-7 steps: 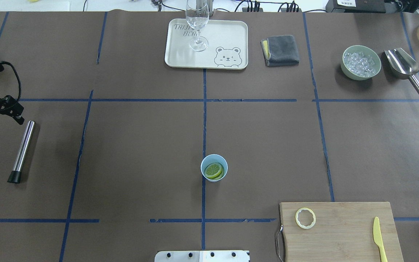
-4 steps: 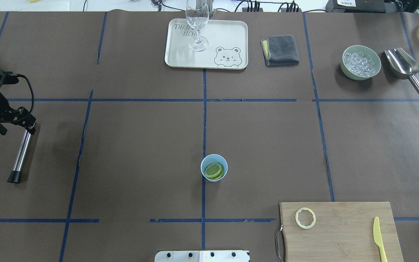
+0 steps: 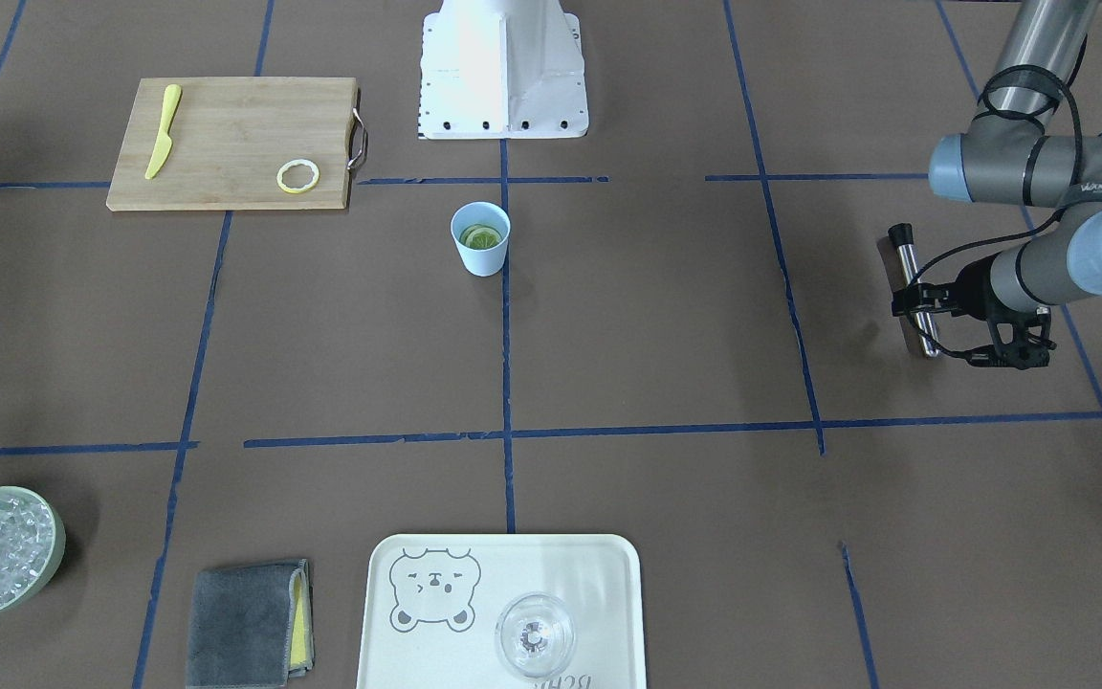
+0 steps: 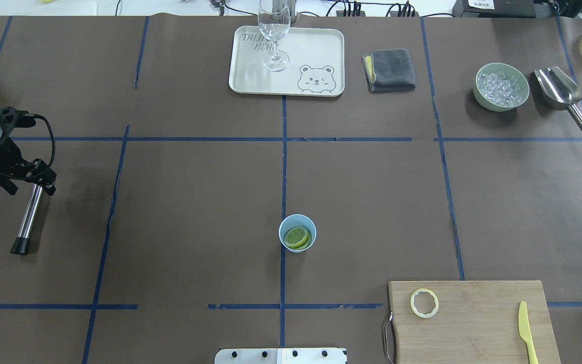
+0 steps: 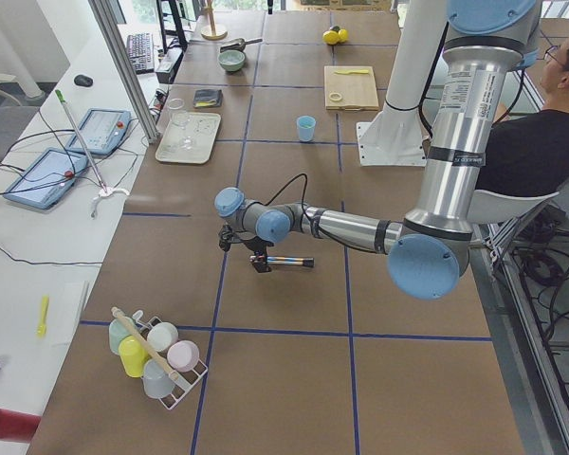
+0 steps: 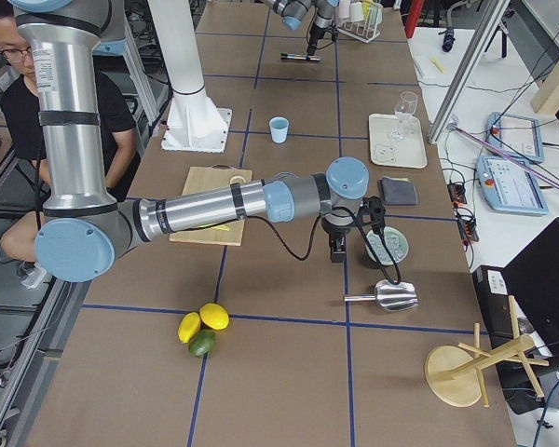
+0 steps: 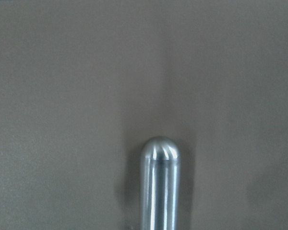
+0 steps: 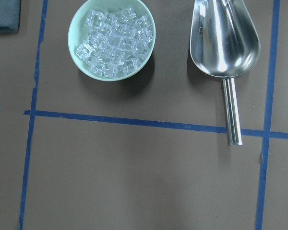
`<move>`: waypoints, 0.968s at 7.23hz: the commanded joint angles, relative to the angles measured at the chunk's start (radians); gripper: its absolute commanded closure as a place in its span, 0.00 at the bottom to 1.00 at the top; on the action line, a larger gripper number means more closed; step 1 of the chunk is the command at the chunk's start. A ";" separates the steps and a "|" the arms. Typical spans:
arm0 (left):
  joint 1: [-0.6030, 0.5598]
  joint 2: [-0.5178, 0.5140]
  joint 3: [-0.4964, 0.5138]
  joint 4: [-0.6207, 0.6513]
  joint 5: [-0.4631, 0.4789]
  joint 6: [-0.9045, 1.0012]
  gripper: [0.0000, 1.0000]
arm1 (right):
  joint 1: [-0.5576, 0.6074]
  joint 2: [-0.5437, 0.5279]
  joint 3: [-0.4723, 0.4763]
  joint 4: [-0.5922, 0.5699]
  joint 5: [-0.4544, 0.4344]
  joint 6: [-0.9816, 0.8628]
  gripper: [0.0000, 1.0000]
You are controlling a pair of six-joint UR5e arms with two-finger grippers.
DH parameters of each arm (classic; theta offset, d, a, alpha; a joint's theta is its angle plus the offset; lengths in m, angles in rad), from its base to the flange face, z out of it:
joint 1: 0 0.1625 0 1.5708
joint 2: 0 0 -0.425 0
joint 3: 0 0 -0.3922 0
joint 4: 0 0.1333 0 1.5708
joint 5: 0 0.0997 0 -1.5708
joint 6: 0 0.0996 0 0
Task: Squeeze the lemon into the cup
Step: 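Reach the left gripper to the metal muddler and grasp its top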
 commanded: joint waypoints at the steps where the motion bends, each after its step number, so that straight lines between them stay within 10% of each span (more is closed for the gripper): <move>1: 0.000 0.002 0.005 -0.001 0.001 0.002 0.57 | 0.008 0.001 0.006 0.000 -0.002 0.001 0.00; 3: 0.000 0.002 -0.002 -0.001 0.002 0.005 1.00 | 0.013 0.003 0.006 0.000 -0.001 -0.001 0.00; 6: -0.015 0.009 -0.172 0.013 0.046 0.006 1.00 | 0.019 0.006 0.011 0.000 -0.013 -0.001 0.00; 7: -0.006 0.002 -0.303 0.014 0.243 0.005 1.00 | 0.025 0.006 0.011 -0.002 -0.011 -0.001 0.00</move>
